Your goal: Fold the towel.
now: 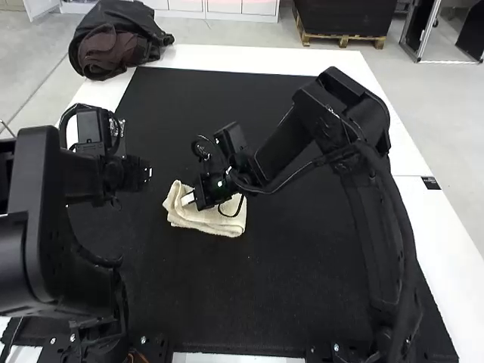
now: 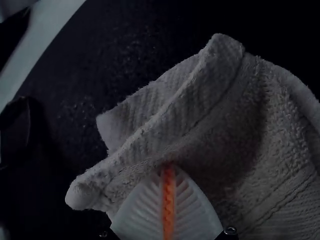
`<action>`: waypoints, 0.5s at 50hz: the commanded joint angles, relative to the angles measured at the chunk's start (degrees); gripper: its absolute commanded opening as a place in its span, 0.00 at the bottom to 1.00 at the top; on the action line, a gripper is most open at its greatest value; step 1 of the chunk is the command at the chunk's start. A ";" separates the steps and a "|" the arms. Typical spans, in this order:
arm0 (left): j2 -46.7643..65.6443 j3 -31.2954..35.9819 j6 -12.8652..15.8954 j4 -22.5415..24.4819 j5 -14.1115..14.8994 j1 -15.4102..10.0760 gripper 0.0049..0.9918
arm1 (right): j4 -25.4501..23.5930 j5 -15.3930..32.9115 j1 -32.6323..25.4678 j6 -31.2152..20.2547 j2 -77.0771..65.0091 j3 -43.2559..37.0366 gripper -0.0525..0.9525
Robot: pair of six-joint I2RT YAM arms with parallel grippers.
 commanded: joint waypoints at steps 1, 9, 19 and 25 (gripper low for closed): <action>-0.77 2.17 -0.42 0.11 0.58 0.67 0.97 | 0.47 -0.38 0.73 -0.48 1.18 1.97 0.04; -0.77 2.17 -0.42 0.11 0.66 0.67 0.97 | 1.18 -0.29 1.44 -0.48 2.76 3.11 0.04; -0.77 2.17 -0.42 0.11 0.66 0.67 0.97 | 1.71 -0.29 1.87 -0.57 4.69 4.52 0.04; -0.77 2.17 -0.42 0.11 0.84 0.58 0.97 | 1.97 -0.20 1.96 -0.83 6.10 4.78 0.04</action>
